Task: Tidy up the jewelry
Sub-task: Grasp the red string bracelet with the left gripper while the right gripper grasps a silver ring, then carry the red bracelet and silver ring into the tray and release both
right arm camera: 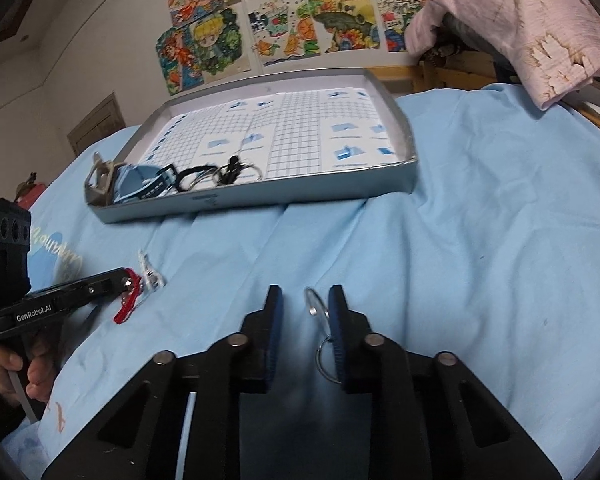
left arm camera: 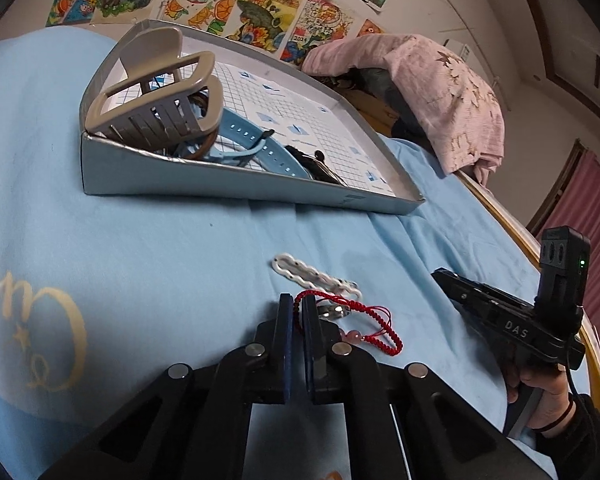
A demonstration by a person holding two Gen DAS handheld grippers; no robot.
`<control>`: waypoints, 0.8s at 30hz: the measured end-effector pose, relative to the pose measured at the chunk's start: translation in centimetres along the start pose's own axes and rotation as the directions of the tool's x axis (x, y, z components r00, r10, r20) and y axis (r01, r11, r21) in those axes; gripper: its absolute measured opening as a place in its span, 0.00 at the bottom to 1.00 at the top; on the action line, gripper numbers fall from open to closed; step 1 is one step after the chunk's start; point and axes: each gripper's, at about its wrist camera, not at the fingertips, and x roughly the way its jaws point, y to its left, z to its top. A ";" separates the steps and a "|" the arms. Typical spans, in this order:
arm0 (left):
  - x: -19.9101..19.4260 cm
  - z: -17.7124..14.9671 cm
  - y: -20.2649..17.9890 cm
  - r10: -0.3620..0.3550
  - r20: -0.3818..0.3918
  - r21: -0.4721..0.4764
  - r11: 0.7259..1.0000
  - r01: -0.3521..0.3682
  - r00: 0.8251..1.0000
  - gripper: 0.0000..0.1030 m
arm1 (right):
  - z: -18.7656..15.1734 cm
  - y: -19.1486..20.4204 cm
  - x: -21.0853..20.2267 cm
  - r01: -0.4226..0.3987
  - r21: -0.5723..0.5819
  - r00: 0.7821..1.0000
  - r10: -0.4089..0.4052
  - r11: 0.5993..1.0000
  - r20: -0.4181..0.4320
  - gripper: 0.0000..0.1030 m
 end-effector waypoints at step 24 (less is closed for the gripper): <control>-4.2 -1.0 -2.4 -0.132 0.081 0.063 0.990 0.127 0.988 0.03 | -1.6 3.3 -3.9 -0.107 -0.129 0.988 0.119 0.986 0.094 0.02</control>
